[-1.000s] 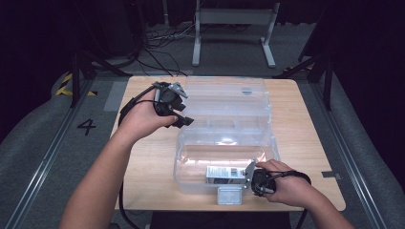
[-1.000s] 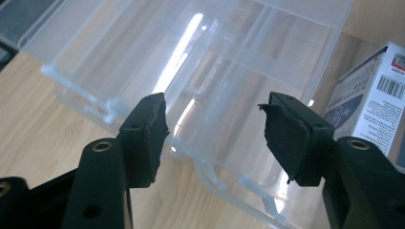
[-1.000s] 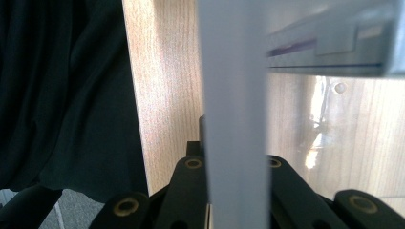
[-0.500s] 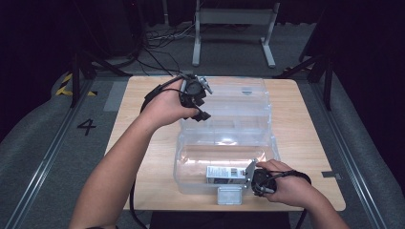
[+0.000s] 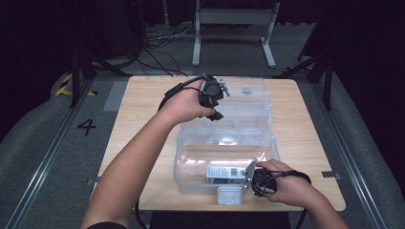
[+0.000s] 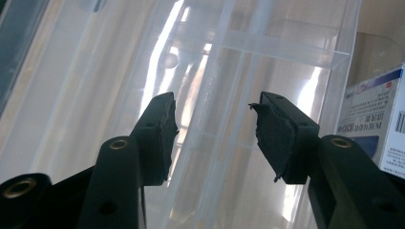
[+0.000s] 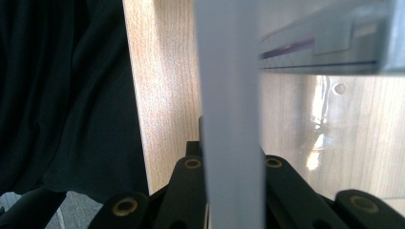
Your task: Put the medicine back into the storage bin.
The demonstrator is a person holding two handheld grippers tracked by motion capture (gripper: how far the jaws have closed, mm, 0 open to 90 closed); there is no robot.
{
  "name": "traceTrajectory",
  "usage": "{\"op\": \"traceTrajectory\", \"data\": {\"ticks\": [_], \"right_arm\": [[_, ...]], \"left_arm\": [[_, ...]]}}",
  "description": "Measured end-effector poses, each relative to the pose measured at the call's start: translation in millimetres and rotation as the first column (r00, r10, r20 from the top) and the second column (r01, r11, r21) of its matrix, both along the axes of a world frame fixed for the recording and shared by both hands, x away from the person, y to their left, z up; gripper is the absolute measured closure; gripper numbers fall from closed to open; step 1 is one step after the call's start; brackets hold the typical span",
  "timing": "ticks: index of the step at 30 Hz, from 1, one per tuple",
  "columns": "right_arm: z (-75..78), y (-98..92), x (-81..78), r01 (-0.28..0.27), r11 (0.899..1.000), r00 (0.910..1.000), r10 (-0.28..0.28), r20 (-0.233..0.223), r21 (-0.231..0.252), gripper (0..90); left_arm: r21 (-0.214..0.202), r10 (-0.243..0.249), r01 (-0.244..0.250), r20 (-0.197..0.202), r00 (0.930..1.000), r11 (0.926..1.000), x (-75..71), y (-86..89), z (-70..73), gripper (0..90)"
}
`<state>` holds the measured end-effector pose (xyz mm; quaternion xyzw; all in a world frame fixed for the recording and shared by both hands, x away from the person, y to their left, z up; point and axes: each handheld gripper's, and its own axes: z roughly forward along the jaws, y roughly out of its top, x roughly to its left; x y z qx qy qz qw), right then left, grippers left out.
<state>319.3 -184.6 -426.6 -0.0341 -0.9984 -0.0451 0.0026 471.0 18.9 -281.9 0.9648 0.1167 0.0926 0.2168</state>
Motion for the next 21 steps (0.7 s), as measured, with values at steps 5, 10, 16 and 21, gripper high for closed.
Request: {"op": "traceTrajectory", "data": {"ticks": [5, 10, 16, 21], "right_arm": [[0.2, 0.1, -0.2, 0.002, 1.0, 1.0, -0.002, 0.002, -0.002, 87.0], [-0.2, 0.1, 0.4, -0.003, 1.0, 1.0, 0.003, 0.001, 0.005, 87.0], [-0.4, 0.1, 0.5, 0.003, 1.0, 1.0, -0.003, -0.001, 0.007, 86.9], [-0.3, 0.0, 1.0, 0.005, 1.0, 1.0, -0.005, -0.002, 0.007, 86.9]], "left_arm": [[0.014, 0.014, -0.014, -0.004, 0.9999, 0.9998, 8.3, -6.6, -8.1, 50.6], [0.053, 0.006, -0.007, 0.002, 1.0, 0.9986, 14.8, -9.2, -10.5, 56.5], [0.159, -0.023, 0.023, -0.005, 0.9997, 0.987, 17.5, -15.3, -12.9, 75.2], [0.212, -0.028, 0.029, -0.009, 0.9996, 0.9768, 17.6, -23.8, -12.4, 83.3]]}}
